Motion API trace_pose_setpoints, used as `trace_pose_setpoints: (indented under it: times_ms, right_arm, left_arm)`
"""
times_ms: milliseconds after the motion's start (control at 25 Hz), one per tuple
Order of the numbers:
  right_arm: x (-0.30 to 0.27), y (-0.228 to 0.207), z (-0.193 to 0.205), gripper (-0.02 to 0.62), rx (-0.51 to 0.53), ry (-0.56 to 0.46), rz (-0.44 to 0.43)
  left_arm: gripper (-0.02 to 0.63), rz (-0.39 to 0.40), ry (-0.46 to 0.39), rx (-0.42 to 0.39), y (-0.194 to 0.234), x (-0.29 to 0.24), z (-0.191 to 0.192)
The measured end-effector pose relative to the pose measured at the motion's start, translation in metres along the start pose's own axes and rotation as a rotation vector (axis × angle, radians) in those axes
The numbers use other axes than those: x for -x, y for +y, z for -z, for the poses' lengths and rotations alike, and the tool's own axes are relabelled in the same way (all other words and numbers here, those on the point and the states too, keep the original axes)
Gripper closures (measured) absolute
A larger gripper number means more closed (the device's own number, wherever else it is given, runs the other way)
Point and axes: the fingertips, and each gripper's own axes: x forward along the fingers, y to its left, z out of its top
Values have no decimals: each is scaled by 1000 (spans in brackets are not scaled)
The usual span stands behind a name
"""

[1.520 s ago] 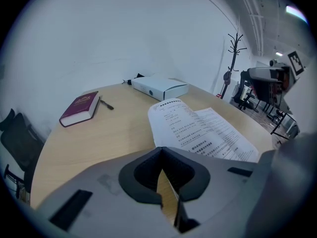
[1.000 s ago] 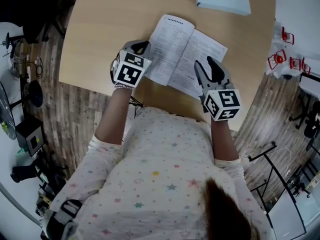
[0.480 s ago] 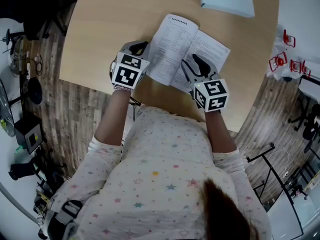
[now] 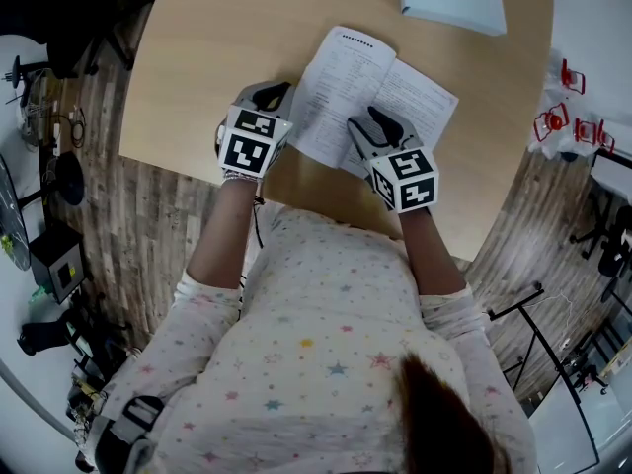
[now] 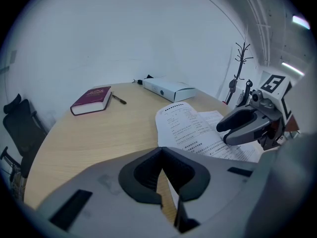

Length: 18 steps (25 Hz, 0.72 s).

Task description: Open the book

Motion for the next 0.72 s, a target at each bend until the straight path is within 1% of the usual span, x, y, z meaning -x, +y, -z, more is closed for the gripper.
trace_pose_setpoints:
  times_ms: [320,520,720]
  right_arm:
    - [-10,1,2,417,14,30,-7]
    - [-14,-2,6,414,80,77,-3]
    - [-22,1,6,416,140,127,14]
  left_arm:
    - [595,-10,-11,3,4,2,0]
    - [595,-16,-11,4,-2,-2,-1]
    - [595,-21,-11,9,3,1,-1]
